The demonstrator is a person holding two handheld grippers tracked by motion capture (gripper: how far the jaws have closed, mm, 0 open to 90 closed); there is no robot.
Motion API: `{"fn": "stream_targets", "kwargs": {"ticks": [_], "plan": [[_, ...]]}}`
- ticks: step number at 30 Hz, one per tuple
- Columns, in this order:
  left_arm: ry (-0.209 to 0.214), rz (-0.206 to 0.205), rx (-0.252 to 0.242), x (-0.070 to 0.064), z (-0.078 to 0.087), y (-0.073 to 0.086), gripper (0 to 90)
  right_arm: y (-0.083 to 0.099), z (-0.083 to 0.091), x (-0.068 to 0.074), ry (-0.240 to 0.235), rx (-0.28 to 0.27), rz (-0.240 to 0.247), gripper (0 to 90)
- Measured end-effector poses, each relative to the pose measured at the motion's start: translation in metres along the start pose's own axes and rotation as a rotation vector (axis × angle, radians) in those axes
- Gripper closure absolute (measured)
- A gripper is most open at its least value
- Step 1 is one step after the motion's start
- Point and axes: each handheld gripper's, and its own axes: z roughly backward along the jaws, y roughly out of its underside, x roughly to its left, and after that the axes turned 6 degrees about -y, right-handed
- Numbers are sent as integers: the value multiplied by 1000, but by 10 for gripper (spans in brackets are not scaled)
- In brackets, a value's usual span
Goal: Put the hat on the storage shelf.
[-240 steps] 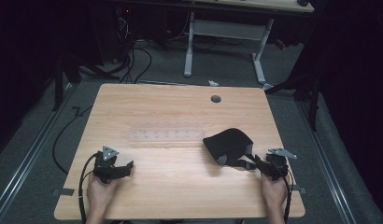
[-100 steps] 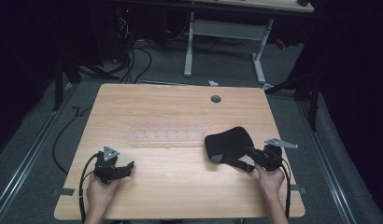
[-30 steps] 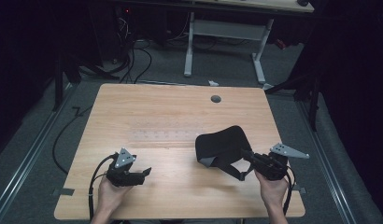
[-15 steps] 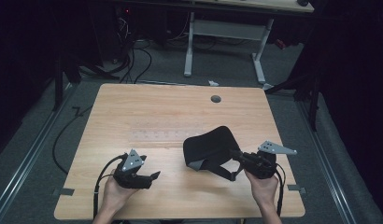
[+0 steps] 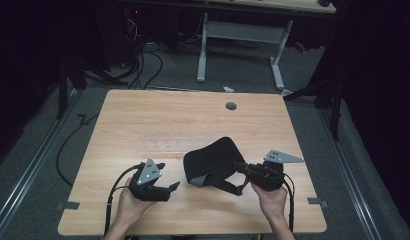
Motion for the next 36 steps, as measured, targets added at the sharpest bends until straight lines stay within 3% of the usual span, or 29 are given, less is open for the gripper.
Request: {"fn": "stream_targets", "kwargs": {"ticks": [12, 22, 36], "plan": [[13, -25, 5, -5, -3, 3, 214, -4, -18, 4, -36, 31, -10, 854], [38, -29, 8, -6, 1, 3, 200, -9, -30, 8, -39, 75, 21, 852], [19, -51, 15, -5, -1, 7, 207, -11, -42, 16, -81, 108, 39, 853]]}}
